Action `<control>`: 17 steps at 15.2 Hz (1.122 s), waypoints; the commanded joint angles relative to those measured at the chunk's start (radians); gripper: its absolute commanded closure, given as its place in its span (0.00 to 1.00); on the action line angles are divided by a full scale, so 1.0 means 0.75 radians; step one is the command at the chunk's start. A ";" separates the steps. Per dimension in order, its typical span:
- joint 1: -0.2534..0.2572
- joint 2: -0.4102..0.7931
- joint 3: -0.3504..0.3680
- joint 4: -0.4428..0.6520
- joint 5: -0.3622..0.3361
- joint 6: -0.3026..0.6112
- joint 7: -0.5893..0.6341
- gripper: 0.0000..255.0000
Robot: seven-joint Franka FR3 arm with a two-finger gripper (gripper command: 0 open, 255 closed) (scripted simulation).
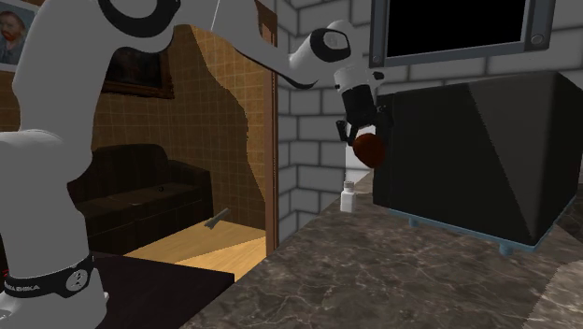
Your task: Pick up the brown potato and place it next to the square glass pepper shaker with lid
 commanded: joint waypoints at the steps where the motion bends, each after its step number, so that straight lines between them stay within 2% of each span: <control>1: 0.018 0.034 0.012 0.008 -0.004 0.044 0.017 1.00; 17: 0.013 0.101 0.000 -0.177 -0.052 0.284 0.102 1.00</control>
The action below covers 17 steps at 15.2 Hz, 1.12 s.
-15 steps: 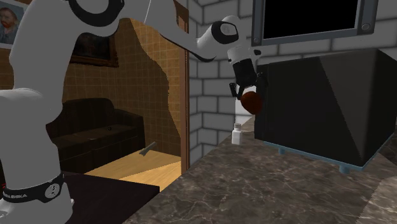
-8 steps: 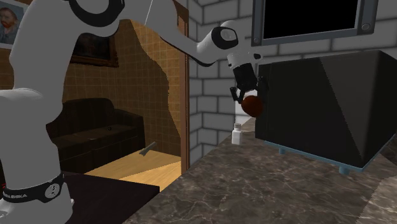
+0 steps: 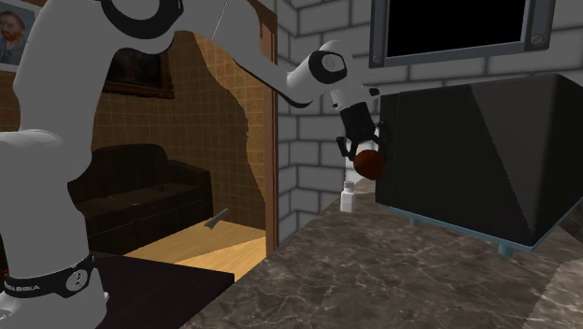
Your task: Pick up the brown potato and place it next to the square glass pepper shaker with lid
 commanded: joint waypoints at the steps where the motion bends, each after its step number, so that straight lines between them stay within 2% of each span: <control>1: 0.002 0.097 -0.002 -0.027 -0.003 0.024 0.012 1.00; 11: 0.009 0.173 -0.020 -0.093 -0.040 0.160 0.067 1.00; 17: 0.008 0.173 -0.019 -0.093 -0.040 0.160 0.068 1.00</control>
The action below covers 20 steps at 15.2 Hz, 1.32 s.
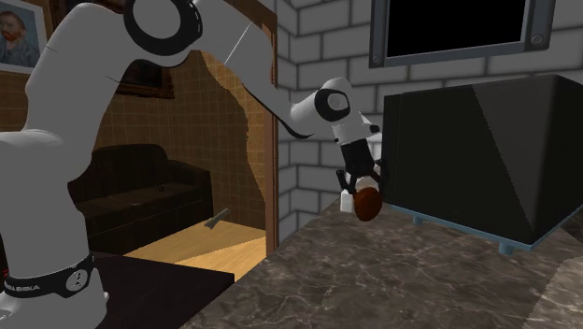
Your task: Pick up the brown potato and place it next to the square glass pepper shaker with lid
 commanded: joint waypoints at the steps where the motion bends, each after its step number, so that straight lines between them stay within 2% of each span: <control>1: -0.001 0.013 -0.001 -0.018 0.000 -0.005 -0.001 1.00; 2: -0.001 0.013 -0.001 -0.018 0.000 -0.005 -0.001 1.00; 3: -0.007 0.011 -0.002 -0.025 0.000 0.002 -0.006 0.00; 8: -0.001 0.013 -0.001 -0.018 0.000 -0.005 -0.001 0.00; 12: 0.016 -0.086 0.020 -0.006 0.027 -0.121 -0.016 0.00; 20: 0.016 -0.086 0.020 -0.006 0.027 -0.121 -0.016 0.00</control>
